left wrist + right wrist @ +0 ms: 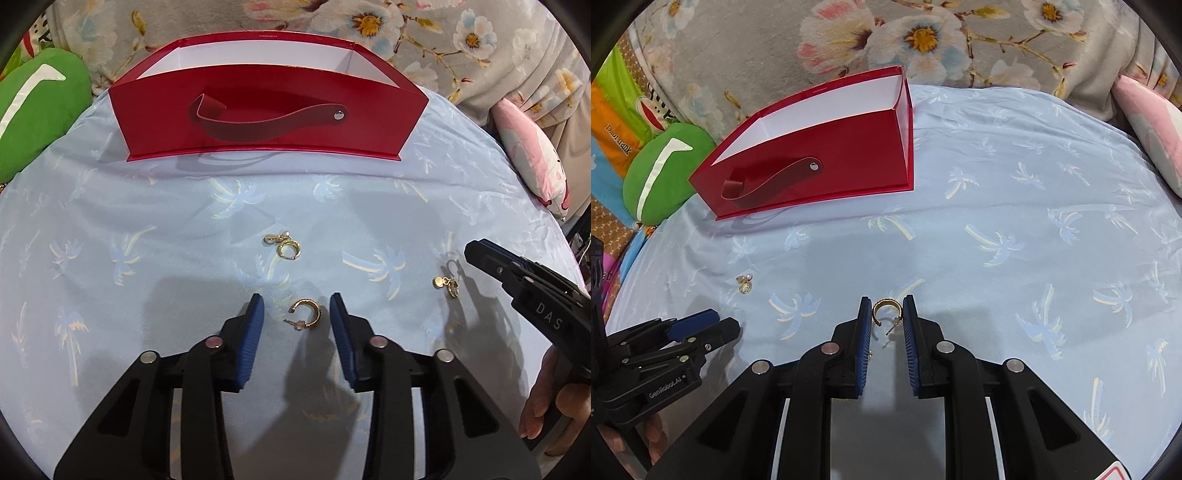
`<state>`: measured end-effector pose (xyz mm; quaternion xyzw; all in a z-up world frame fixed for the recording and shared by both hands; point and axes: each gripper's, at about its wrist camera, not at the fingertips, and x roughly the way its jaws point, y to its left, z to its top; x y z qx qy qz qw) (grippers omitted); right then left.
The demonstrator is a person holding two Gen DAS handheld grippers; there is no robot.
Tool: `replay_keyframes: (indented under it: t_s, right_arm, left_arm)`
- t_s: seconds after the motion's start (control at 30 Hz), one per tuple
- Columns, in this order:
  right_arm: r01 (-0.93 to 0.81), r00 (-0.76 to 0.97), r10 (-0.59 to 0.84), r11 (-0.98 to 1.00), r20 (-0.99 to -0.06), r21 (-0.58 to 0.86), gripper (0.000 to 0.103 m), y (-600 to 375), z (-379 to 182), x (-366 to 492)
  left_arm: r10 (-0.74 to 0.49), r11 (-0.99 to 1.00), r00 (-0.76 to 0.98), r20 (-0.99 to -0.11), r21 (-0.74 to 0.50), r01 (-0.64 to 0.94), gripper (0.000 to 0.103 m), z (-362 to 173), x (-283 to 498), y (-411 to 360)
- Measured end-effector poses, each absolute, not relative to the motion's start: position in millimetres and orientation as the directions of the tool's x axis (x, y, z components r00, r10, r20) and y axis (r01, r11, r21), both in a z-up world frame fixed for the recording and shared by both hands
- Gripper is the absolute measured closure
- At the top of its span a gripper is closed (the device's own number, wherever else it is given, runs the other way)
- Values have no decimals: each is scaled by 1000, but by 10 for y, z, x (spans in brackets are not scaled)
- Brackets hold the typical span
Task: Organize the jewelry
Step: 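Grasp another gold hoop earring with the left tool while the right tool holds its earring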
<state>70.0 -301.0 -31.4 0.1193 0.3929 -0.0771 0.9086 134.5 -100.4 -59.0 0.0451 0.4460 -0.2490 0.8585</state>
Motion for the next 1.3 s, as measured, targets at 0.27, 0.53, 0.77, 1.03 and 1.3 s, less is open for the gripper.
replay_keyframes:
  t_s: [0.27,0.53,0.77,1.03,1.3]
  right_arm:
    - [232,683,-36,958,-729,170,87,-3009,-310,680]
    - [223,686,-25,959,-728,177,87,-2977,-303,670]
    - [209,692,-20,962,-722,174,87,-2925,-260,660]
    - [205,691,-16,963,-722,175,87,-2908,-259,668]
    - [201,691,-10,963,-723,178,87,-2887,-265,662]
  left_arm:
    - [-415,854,458,-786,-163,493,84,-591,1318,-1014]
    - [-436,838,444,-783,-173,518,94,-572,1292,-1051]
    - [-444,837,435,-783,-188,515,95,-539,1290,-1002]
    - [-452,825,425,-784,-187,533,96,-546,1228,-1027]
    - [-463,818,424,-778,-190,543,64,-525,1162,-1056]
